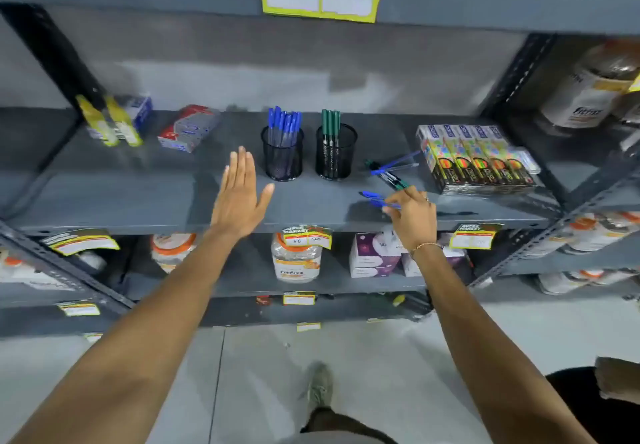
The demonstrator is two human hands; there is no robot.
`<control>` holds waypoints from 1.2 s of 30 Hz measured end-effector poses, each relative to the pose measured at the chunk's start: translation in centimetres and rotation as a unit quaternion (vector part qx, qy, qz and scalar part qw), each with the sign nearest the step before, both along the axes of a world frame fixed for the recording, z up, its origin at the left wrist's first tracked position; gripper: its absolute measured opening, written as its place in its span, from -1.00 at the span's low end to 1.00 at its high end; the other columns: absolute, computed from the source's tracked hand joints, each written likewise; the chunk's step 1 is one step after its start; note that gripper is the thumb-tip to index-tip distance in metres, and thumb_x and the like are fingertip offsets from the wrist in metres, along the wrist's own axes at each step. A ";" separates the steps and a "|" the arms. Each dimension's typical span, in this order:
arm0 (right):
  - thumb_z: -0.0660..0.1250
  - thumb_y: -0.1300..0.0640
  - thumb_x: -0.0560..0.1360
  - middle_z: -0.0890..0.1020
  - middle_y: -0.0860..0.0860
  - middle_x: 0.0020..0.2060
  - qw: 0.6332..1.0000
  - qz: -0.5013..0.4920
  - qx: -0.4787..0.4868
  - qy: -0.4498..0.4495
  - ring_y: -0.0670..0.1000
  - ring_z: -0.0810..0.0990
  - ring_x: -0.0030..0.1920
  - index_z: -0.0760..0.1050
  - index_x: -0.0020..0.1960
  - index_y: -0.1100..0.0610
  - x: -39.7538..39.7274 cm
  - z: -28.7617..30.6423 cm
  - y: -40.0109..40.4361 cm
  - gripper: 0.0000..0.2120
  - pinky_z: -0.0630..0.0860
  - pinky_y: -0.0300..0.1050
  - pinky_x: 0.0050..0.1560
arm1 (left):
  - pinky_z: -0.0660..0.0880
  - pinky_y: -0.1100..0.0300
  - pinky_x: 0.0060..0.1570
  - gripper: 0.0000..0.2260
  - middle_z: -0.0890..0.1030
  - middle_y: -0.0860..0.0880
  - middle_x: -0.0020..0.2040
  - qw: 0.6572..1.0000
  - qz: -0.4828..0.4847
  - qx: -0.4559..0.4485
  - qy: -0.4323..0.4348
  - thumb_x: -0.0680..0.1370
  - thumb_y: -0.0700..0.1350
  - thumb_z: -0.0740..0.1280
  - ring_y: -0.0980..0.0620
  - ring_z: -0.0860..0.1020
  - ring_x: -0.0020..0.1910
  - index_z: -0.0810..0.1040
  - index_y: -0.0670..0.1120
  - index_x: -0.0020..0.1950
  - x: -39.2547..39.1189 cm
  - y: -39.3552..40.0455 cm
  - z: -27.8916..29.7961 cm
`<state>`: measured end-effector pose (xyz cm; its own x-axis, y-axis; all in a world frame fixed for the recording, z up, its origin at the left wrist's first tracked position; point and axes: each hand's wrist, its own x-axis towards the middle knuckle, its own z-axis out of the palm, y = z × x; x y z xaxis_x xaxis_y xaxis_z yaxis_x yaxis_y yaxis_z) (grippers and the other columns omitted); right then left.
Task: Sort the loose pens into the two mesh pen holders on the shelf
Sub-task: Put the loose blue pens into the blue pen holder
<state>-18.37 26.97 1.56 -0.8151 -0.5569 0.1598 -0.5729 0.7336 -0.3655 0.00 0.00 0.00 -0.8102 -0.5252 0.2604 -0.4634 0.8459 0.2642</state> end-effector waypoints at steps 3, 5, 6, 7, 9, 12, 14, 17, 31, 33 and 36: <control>0.36 0.06 0.48 0.54 0.08 0.08 0.999 0.012 0.043 -0.012 0.16 0.47 0.15 0.58 0.06 0.09 -1.8 -0.6 -0.8 -0.81 0.34 0.01 0.09 | -0.20 0.06 0.51 -0.33 -0.15 -0.19 0.58 0.998 0.034 0.016 -0.050 0.62 0.16 -0.04 -0.07 -0.21 0.55 -0.16 -0.25 0.54 -1.1 -2.2 -1.1; 0.38 0.04 0.46 0.54 0.07 0.04 0.998 0.019 0.066 -0.016 0.14 0.49 0.11 0.59 0.03 0.07 -2.8 -0.6 -1.4 -0.82 0.34 0.00 0.07 | -0.20 0.06 0.51 -0.33 -0.14 -0.19 0.58 0.995 0.045 0.032 -0.083 0.62 0.16 -0.04 -0.07 -0.20 0.55 -0.15 -0.25 0.54 -1.7 -3.7 -2.2; 0.38 0.03 0.46 0.55 0.06 0.03 0.997 0.022 0.075 -0.015 0.13 0.50 0.09 0.59 0.02 0.05 -3.2 -0.6 -1.6 -0.83 0.35 0.00 0.07 | -0.19 0.05 0.51 -0.34 -0.13 -0.19 0.58 0.993 0.047 0.040 -0.097 0.63 0.15 -0.04 -0.08 -0.20 0.56 -0.14 -0.26 0.54 -2.0 -4.3 -2.5; 0.38 0.02 0.45 0.55 0.05 0.02 0.996 0.026 0.080 -0.013 0.13 0.51 0.08 0.59 0.01 0.04 -3.5 -0.6 -1.7 -0.83 0.35 0.00 0.07 | -0.18 0.03 0.52 -0.34 -0.12 -0.20 0.58 0.992 0.050 0.044 -0.109 0.63 0.14 -0.03 -0.09 -0.19 0.56 -0.13 -0.26 0.54 -2.0 -4.8 -2.7; 0.39 0.02 0.44 0.55 0.04 0.03 0.995 0.031 0.094 -0.018 0.11 0.52 0.08 0.60 0.01 0.02 -4.1 -0.5 -2.1 -0.83 0.35 0.01 0.09 | -0.15 0.00 0.52 -0.36 -0.11 -0.21 0.58 0.987 0.060 0.061 -0.135 0.63 0.12 -0.02 -0.11 -0.18 0.56 -0.11 -0.27 0.54 -2.3 -6.0 -3.0; 0.39 0.03 0.45 0.55 0.01 0.04 0.993 0.041 0.105 -0.020 0.10 0.52 0.09 0.60 0.01 0.01 -4.4 -0.5 -2.6 -0.84 0.34 0.00 0.10 | -0.17 0.03 0.52 -0.35 -0.11 -0.19 0.58 0.981 0.073 0.083 -0.159 0.63 0.15 -0.03 -0.10 -0.17 0.56 -0.11 -0.25 0.55 -2.2 -6.7 -3.6; 0.38 0.04 0.46 0.56 0.01 0.04 0.993 0.040 0.109 -0.024 0.10 0.52 0.09 0.59 0.01 0.00 -4.4 -0.4 -2.9 -0.86 0.33 0.00 0.11 | -0.18 0.04 0.52 -0.35 -0.11 -0.17 0.58 0.980 0.071 0.083 -0.165 0.62 0.16 -0.05 -0.09 -0.15 0.56 -0.12 -0.23 0.55 -2.2 -6.7 -3.7; 0.36 0.05 0.48 0.57 0.01 0.05 0.995 0.029 0.094 -0.030 0.11 0.52 0.11 0.58 0.03 0.03 -4.2 -0.2 -3.5 -0.85 0.34 0.00 0.13 | -0.19 0.06 0.52 -0.35 -0.10 -0.16 0.59 0.982 0.072 0.073 -0.158 0.62 0.17 -0.07 -0.08 -0.13 0.56 -0.12 -0.22 0.55 -2.2 -6.7 -3.8; 0.29 0.19 0.53 0.62 0.11 -0.10 0.918 -0.004 -0.383 -0.100 0.00 0.56 -0.14 0.53 0.05 0.20 -1.0 9.7 -12.8 -0.87 0.50 -0.17 -0.10 | -0.14 0.03 0.53 -0.36 -0.08 -0.18 0.58 0.984 0.070 0.055 -0.154 0.62 0.16 -0.09 -0.10 -0.11 0.56 -0.12 -0.23 0.55 -2.0 -6.4 -3.6; 0.28 0.25 0.53 0.57 0.07 -0.22 0.872 -0.033 -0.463 -0.153 0.06 0.52 -0.19 0.47 -0.10 0.13 -0.3 10.7 -14.9 -0.94 0.50 -0.13 -0.18 | -0.13 0.03 0.53 -0.35 -0.07 -0.18 0.58 0.984 0.069 0.054 -0.153 0.62 0.17 -0.10 -0.11 -0.11 0.56 -0.12 -0.23 0.55 -1.9 -6.3 -3.5; 0.28 0.19 0.52 0.57 0.06 -0.24 0.882 -0.016 -0.444 -0.161 0.13 0.56 -0.21 0.43 -0.14 0.08 0.5 10.4 -17.6 -0.92 0.50 -0.08 -0.14 | -0.13 0.04 0.53 -0.35 -0.07 -0.17 0.58 0.985 0.071 0.056 -0.148 0.62 0.18 -0.10 -0.11 -0.10 0.56 -0.11 -0.22 0.55 -1.8 -6.3 -3.4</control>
<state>-17.83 9.38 11.96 -0.9109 -0.3043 0.2786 -0.3190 0.0914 -0.9433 -1.84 -6.26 -3.40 -0.7576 -0.6514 -0.0422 -0.6464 0.7397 0.1874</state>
